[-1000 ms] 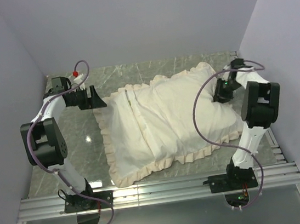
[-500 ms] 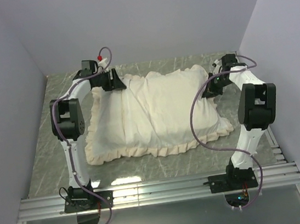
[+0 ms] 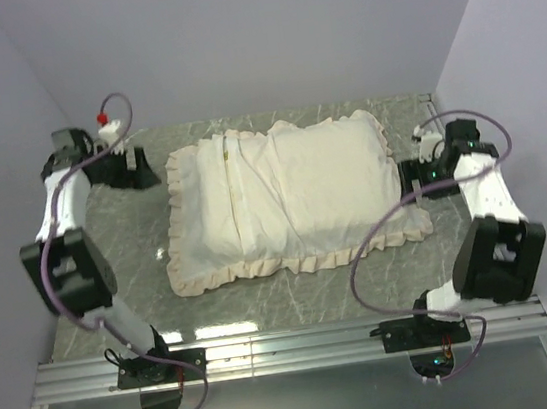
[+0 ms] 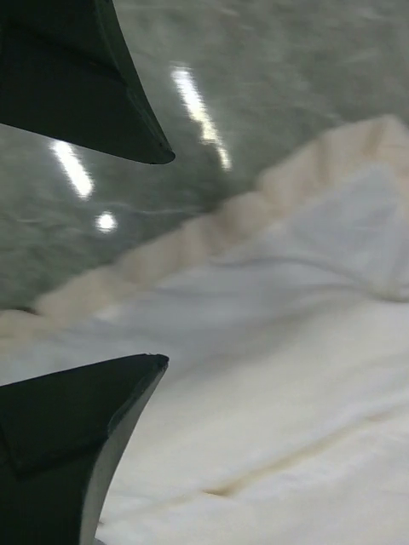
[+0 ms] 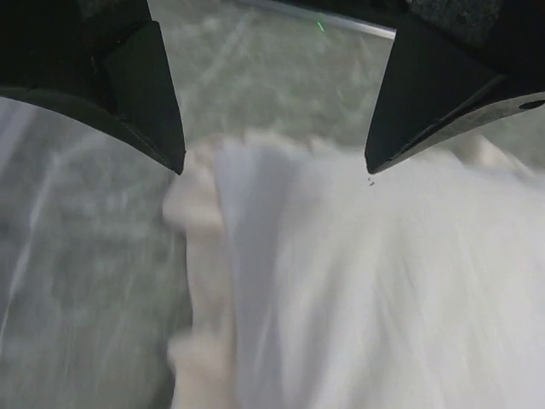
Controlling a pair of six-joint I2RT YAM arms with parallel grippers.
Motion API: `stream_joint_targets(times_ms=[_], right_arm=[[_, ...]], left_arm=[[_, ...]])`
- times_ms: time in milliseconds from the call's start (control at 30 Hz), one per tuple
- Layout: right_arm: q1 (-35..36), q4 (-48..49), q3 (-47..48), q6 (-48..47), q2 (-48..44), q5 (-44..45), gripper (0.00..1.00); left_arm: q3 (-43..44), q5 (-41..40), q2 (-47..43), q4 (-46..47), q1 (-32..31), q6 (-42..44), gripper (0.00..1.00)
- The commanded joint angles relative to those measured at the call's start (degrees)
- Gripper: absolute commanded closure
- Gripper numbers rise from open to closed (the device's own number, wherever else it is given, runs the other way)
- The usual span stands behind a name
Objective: Put the pillow into the pillowcase
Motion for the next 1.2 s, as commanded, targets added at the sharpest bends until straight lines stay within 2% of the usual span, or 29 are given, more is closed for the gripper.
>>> stream_joint_targets(times_ms=[0,33,100,300,433,567,667,733,767,833,867,933,967,1000,1033,1100,1167], right_arm=[[0.0,1.9,-11.3,-17.3,-10.4,10.3,0.07],[0.0,4.5,-15.0,-19.1,-12.8,12.0,0.07],[0.1,8.5,-18.5,-20.3,-14.7,14.3,0.07],[0.8,15.1,-23.6,-21.6,-12.6,14.4,0.07],[3.8,18.1,-26.6,-20.7,-11.2,15.5,0.07],[8.9,21.3,-29.4,-19.6,-9.9,17.1,0.08],[10.1,22.3,-30.6,-18.9,-8.2,17.6,0.11],[10.3,22.6,-31.1,-19.0,-7.3,17.7,0.16],[10.3,22.8,-31.3,-19.0,-7.0,18.2,0.23],[10.2,23.7,-31.7,-18.7,-6.8,19.1,0.34],[10.1,24.1,-31.9,-18.7,-6.6,19.7,0.49],[8.9,24.2,-31.7,-18.7,-7.1,20.2,0.69],[8.2,23.5,-31.3,-18.5,-7.4,19.7,0.97],[7.3,22.6,-29.2,-18.1,-8.3,18.8,1.0],[5.5,19.8,-27.9,-17.4,-9.1,17.7,1.0],[3.8,14.6,-22.8,-16.5,-13.5,15.4,1.0],[2.2,11.5,-18.5,-14.6,-17.1,11.1,1.0]], left_arm=[[-16.6,-2.7,-14.9,-12.6,0.4,23.9,0.01],[-24.8,-4.2,-17.8,-11.4,0.5,28.5,0.01],[-31.0,-7.0,-24.2,-10.5,0.4,33.1,0.01],[-40.6,-4.5,-28.4,-13.0,0.2,39.0,0.01],[-46.5,-9.3,-31.3,-10.8,-4.4,41.9,0.01],[-54.1,-14.5,-34.1,-5.4,-9.7,41.8,0.01],[-56.3,-19.1,-31.9,-1.0,-13.1,39.8,0.01],[-56.6,-20.7,-29.1,1.7,-14.0,37.9,0.01],[-56.6,-22.7,-28.1,2.6,-14.1,37.2,0.01],[-55.9,-25.0,-25.3,4.9,-14.2,34.9,0.1],[-55.3,-25.8,-24.2,4.8,-14.2,34.4,0.28],[-53.6,-26.0,-22.5,4.2,-13.9,32.5,0.6],[-52.8,-25.6,-23.2,3.6,-13.4,31.6,0.87],[-51.7,-22.7,-24.0,2.4,-12.6,31.0,0.96],[-48.9,-20.9,-25.0,1.2,-10.0,30.6,1.0],[-44.9,-14.3,-28.0,-3.9,-6.7,30.2,1.0],[-37.0,-10.6,-30.3,-8.4,-2.3,28.9,1.0]])
